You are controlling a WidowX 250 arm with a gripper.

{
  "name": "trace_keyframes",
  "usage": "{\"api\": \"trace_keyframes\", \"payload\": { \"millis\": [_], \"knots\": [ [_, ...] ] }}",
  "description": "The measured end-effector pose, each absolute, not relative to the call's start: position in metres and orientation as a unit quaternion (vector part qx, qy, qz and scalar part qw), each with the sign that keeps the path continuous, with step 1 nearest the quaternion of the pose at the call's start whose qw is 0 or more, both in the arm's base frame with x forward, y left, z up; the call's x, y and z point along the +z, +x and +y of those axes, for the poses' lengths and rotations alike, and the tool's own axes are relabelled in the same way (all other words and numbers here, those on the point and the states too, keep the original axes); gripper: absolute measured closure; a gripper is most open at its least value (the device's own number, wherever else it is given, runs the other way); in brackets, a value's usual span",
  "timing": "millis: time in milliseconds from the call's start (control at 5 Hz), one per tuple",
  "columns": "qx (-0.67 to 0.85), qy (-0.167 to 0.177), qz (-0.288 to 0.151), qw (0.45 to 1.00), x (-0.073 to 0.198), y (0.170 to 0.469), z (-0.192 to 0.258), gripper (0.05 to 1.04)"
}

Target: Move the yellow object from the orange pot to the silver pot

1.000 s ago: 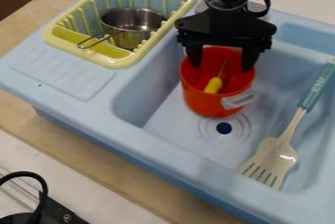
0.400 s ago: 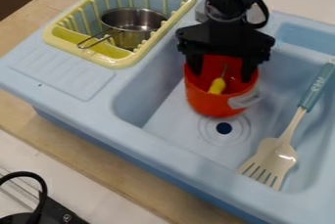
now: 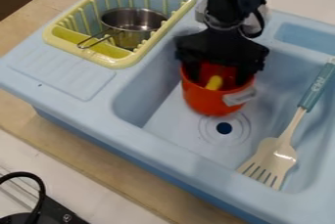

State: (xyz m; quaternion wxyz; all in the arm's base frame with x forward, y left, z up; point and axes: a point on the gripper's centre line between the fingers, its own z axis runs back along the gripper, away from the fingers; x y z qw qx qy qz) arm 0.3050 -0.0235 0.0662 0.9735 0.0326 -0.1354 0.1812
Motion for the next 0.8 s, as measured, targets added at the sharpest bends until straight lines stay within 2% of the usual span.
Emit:
{"api": "trace_keyframes", "payload": {
  "millis": [200,400,600,800],
  "knots": [
    [0.183,0.035,-0.132,0.974,0.063,0.307,-0.022,0.122],
    [0.189,0.025,-0.140,0.972,0.061,0.309,-0.018,0.407],
    [0.197,0.028,-0.147,0.969,0.061,0.307,-0.014,0.706],
    [0.212,0.041,-0.152,0.965,0.064,0.301,-0.008,0.921]
  ]
}}
